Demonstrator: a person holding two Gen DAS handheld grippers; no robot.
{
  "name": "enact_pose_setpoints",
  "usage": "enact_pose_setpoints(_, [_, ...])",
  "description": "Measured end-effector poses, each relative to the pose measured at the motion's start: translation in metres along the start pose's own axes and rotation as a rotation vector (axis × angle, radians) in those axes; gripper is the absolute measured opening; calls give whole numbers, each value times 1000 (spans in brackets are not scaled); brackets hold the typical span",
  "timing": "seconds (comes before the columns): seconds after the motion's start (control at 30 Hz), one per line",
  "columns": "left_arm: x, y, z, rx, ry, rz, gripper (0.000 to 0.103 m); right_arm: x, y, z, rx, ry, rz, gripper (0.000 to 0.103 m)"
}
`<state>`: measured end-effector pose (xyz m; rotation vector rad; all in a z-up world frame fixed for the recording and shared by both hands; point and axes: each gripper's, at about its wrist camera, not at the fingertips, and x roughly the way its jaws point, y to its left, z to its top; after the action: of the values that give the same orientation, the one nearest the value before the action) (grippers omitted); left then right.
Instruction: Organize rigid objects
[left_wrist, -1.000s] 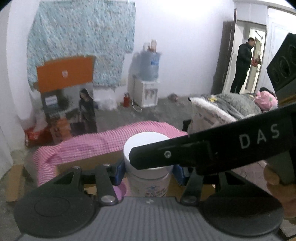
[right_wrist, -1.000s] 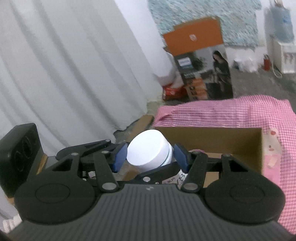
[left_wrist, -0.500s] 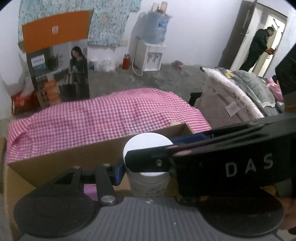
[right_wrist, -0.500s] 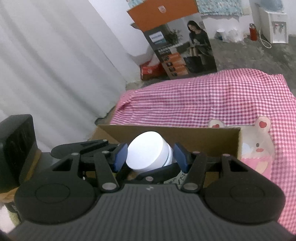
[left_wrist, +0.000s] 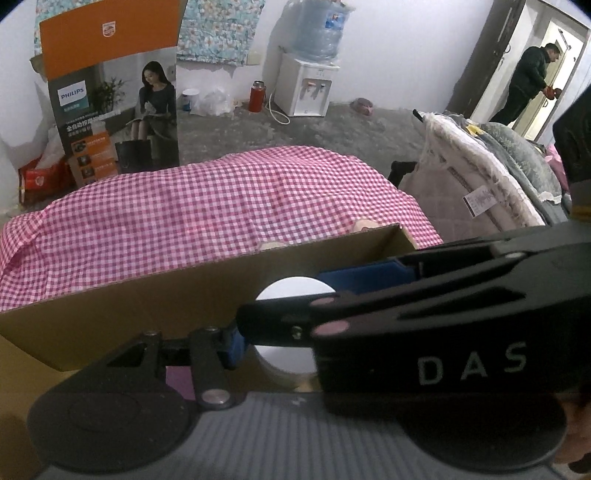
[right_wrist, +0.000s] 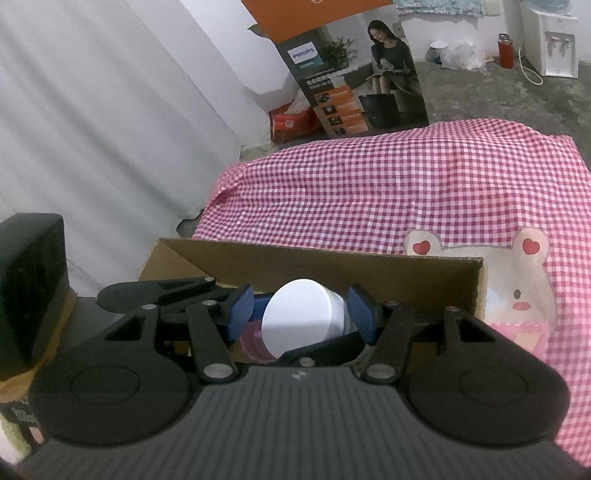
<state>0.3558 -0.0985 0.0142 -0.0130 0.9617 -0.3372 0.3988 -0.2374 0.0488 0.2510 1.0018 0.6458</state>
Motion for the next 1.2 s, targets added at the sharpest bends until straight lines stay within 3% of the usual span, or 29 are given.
enact_pose_setpoints(0.17, [-5, -3, 1, 5, -13, 2, 67, -4, 1, 0, -3, -6, -13, 64])
enact_pose_setpoints(0.6, [-33, -17, -2, 46, -71, 35, 77, -38, 2, -5, 9, -108, -17, 74])
enact_pose_setpoints(0.97, [-115, -18, -30, 61, -212, 37, 87, -134, 42, -48, -55, -328, 14, 100])
enact_pose_setpoints(1.2, [-169, -29, -71, 86, -283, 18, 94, -199, 74, -98, -127, -453, -24, 102])
